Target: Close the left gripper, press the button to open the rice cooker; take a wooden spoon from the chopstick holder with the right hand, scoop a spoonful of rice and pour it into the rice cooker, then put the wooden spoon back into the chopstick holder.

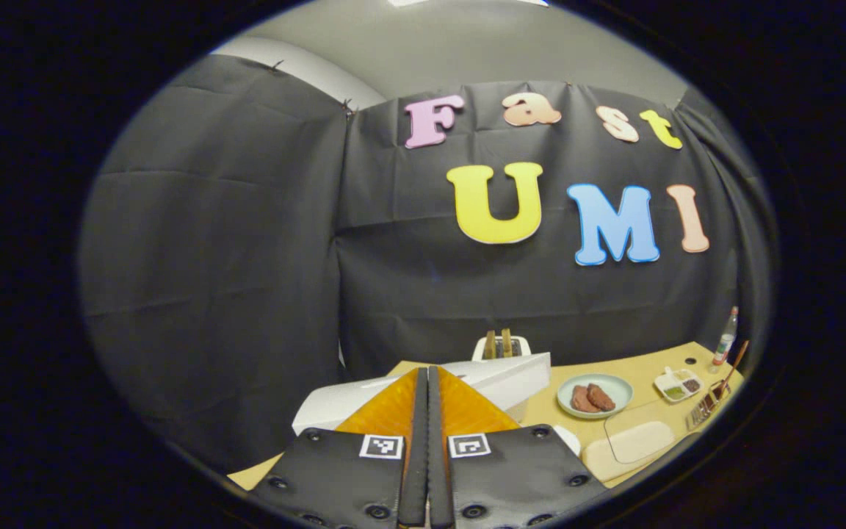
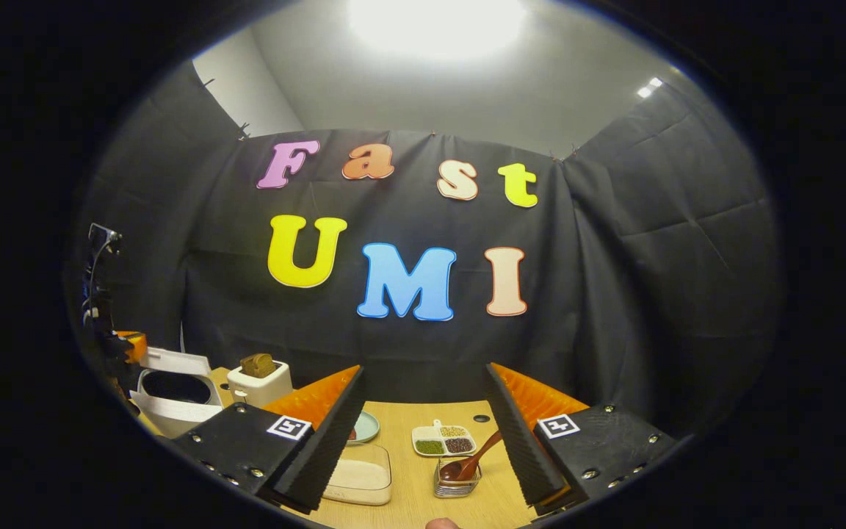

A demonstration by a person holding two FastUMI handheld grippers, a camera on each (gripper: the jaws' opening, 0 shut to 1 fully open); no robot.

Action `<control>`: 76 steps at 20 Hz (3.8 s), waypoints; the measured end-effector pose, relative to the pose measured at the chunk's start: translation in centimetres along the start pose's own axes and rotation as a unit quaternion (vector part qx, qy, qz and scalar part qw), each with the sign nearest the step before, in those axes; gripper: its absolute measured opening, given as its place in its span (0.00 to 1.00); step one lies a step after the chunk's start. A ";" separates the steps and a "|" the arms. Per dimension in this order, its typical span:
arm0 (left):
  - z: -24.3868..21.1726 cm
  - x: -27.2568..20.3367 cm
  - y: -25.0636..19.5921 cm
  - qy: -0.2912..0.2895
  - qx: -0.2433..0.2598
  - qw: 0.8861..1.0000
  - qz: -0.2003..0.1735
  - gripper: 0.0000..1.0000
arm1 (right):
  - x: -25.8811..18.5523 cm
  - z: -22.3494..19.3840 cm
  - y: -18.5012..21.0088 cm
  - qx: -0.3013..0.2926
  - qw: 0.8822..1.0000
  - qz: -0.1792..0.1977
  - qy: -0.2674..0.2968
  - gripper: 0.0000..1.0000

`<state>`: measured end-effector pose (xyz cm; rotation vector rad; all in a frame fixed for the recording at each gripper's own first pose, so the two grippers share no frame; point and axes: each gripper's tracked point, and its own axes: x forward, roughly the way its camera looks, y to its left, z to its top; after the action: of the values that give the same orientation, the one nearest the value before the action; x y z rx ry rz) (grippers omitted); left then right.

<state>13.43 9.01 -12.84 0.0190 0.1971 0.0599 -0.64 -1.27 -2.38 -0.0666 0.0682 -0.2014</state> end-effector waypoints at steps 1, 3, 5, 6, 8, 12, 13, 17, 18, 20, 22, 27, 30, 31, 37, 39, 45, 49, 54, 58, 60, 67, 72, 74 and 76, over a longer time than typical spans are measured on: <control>1.2 -0.4 0.0 -0.009 -0.006 1.000 0.000 0.09 | 0.2 0.1 -0.4 0.000 1.000 0.003 -0.001 0.96; 3.3 -1.1 -0.3 -0.029 -0.018 0.999 0.004 0.09 | 0.8 0.1 -1.1 0.000 1.000 0.007 -0.003 0.96; 5.8 -2.6 -1.2 -0.054 -0.025 0.998 -0.002 0.09 | 1.3 0.0 -1.8 0.005 1.000 0.011 -0.004 0.96; 6.7 -3.3 -1.9 -0.064 -0.028 0.998 -0.008 0.12 | 1.6 -0.1 -2.1 0.009 1.000 0.013 -0.004 0.96; 8.3 -4.6 -3.5 -0.078 -0.031 0.996 -0.024 0.46 | 2.2 -0.2 -2.8 0.012 1.000 0.017 -0.004 0.96; 11.0 -7.5 -5.1 -0.107 -0.033 0.993 -0.023 1.00 | 4.0 -0.8 -4.6 0.018 1.000 0.019 0.000 0.96; 11.2 -8.3 -5.6 -0.110 -0.033 0.993 -0.022 1.00 | 4.5 -1.1 -5.1 0.020 1.000 0.018 0.002 0.96; 11.5 -10.7 -7.0 -0.114 -0.023 0.993 -0.021 1.00 | 6.9 -2.8 -7.3 0.030 0.999 0.013 0.020 0.96; 11.4 -11.0 -7.3 -0.112 -0.021 0.993 -0.019 0.99 | 7.4 -3.5 -7.8 0.032 0.999 0.011 0.027 0.96; 11.2 -11.8 -7.9 -0.106 -0.022 0.994 -0.018 0.99 | 8.6 -5.0 -8.7 0.033 0.998 0.010 0.043 0.96; 11.2 -12.5 -8.2 -0.103 -0.021 0.994 -0.015 0.95 | 9.8 -6.5 -9.4 0.036 0.998 0.009 0.059 0.96; 11.5 -13.7 -9.0 -0.103 -0.010 0.995 -0.004 0.99 | 12.1 -10.8 -11.0 0.065 0.992 0.006 0.109 0.96; 11.3 -14.3 -9.5 -0.100 -0.009 0.995 0.002 0.99 | 13.4 -13.7 -11.9 0.076 0.987 0.004 0.141 0.97; 11.2 -14.5 -9.6 -0.100 -0.008 0.995 0.005 0.99 | 13.8 -14.7 -12.2 0.080 0.985 0.003 0.153 0.97; 10.6 -15.2 -9.5 -0.089 0.002 0.996 0.028 0.99 | 15.4 -20.9 -12.8 0.118 0.967 0.005 0.224 0.97; 10.6 -15.5 -9.4 -0.085 0.006 0.996 0.037 0.99 | 15.7 -22.8 -12.9 0.129 0.961 0.003 0.246 0.96; 10.3 -16.2 -9.1 -0.078 0.019 0.995 0.052 0.98 | 15.8 -27.8 -12.1 0.190 0.929 0.010 0.318 0.98; 9.9 -16.3 -9.0 -0.072 0.023 0.996 0.055 0.99 | 15.8 -28.9 -11.2 0.224 0.911 0.023 0.346 0.65; 9.3 -16.3 -8.4 -0.065 0.015 0.996 0.056 0.95 | 15.7 -29.7 -10.1 0.233 0.904 0.033 0.356 0.37; 9.5 -16.5 -7.6 -0.067 0.018 0.996 0.055 0.95 | 15.6 -29.1 -9.6 0.230 0.908 0.042 0.348 0.09; 9.6 -16.5 -6.9 -0.069 0.017 0.996 0.055 0.95 | 14.8 -27.4 -9.1 0.197 0.921 0.046 0.333 0.09; 9.3 -15.8 -5.1 -0.075 -0.003 0.996 0.041 1.00 | 15.1 -19.8 -8.1 0.138 0.955 0.050 0.259 0.09; 8.9 -15.5 -2.7 -0.074 -0.009 0.996 0.039 0.98 | 15.0 -15.8 -5.3 0.154 0.960 0.063 0.225 0.09; 8.5 -15.3 -1.5 -0.071 -0.014 0.997 0.040 0.95 | 14.9 -15.0 -3.8 0.158 0.960 0.071 0.220 0.09; 8.0 -15.2 -0.3 -0.068 -0.016 0.997 0.044 0.99 | 14.8 -14.5 -2.2 0.160 0.960 0.081 0.216 0.09</control>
<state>0.10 7.64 -2.01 0.0004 0.0596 0.1485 12.33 -7.25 -17.52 0.3062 0.4733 -0.0587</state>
